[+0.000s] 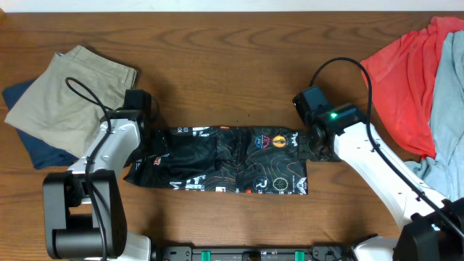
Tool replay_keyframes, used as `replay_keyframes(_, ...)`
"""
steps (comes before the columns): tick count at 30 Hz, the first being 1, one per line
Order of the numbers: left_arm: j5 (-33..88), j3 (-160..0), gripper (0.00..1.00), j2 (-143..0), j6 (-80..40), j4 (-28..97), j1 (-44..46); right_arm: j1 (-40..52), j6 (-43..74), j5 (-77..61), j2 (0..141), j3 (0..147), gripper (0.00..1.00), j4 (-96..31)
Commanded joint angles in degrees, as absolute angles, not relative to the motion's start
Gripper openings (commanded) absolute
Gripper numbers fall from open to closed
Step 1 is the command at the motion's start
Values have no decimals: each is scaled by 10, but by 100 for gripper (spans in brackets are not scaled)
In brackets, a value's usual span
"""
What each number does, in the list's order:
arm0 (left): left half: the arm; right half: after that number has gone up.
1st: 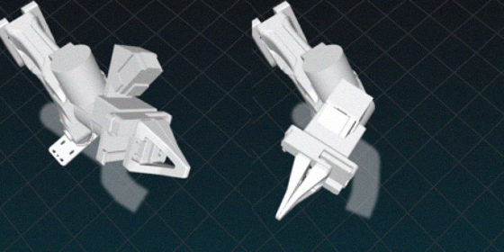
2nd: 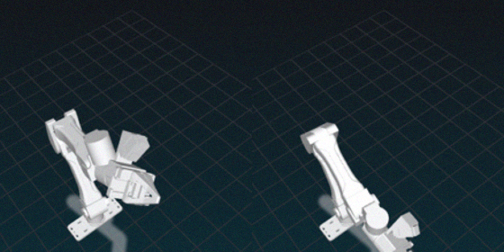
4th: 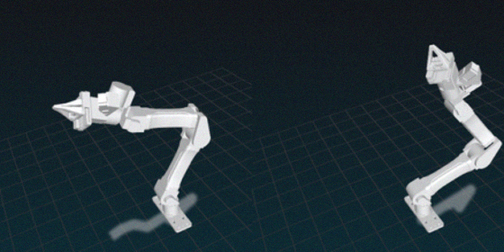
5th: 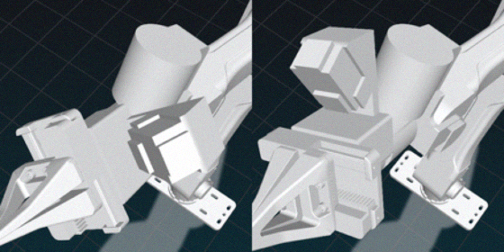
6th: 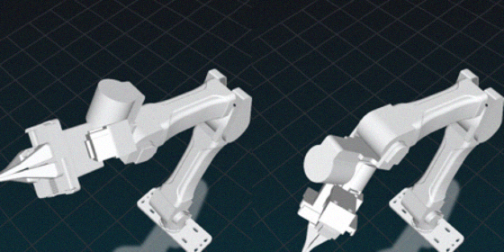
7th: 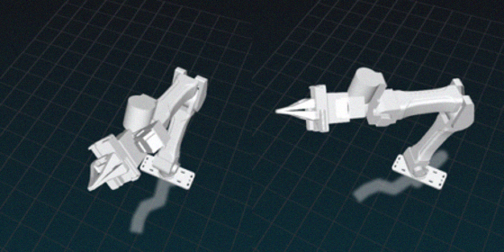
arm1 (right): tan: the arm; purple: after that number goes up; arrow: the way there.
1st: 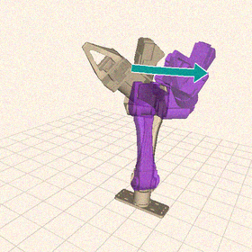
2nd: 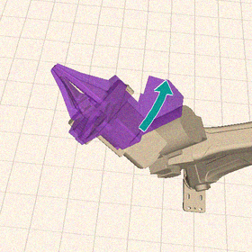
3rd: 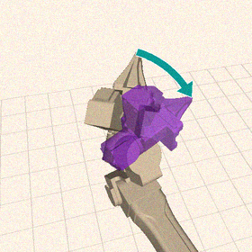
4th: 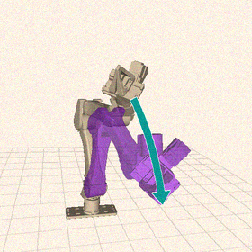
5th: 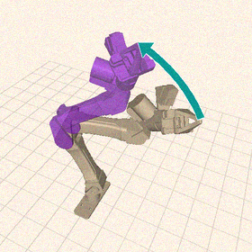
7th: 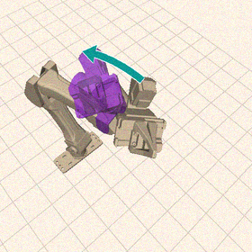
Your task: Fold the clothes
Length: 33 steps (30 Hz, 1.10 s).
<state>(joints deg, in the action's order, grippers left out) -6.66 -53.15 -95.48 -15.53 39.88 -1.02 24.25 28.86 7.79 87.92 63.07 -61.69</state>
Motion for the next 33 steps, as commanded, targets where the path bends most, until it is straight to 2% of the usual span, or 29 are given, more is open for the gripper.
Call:
replay_keyframes(1,-100,-533,91,-961,-151,390,-10,236,279,89,877,636,54,-618)
replay_keyframes(9,-59,-529,91,-981,-109,370,-13,235,275,93,877,636,54,-618)
replay_keyframes(20,39,-525,91,-983,-84,368,-98,235,273,93,877,636,54,-617)
replay_keyframes(26,70,-514,90,-986,-60,361,-107,235,273,93,877,636,54,-617)
replay_keyframes(29,80,-509,84,-987,-57,355,-107,235,273,92,877,636,54,-618)
replay_keyframes(33,82,-508,72,-994,-51,354,-107,235,273,92,877,636,54,-617)
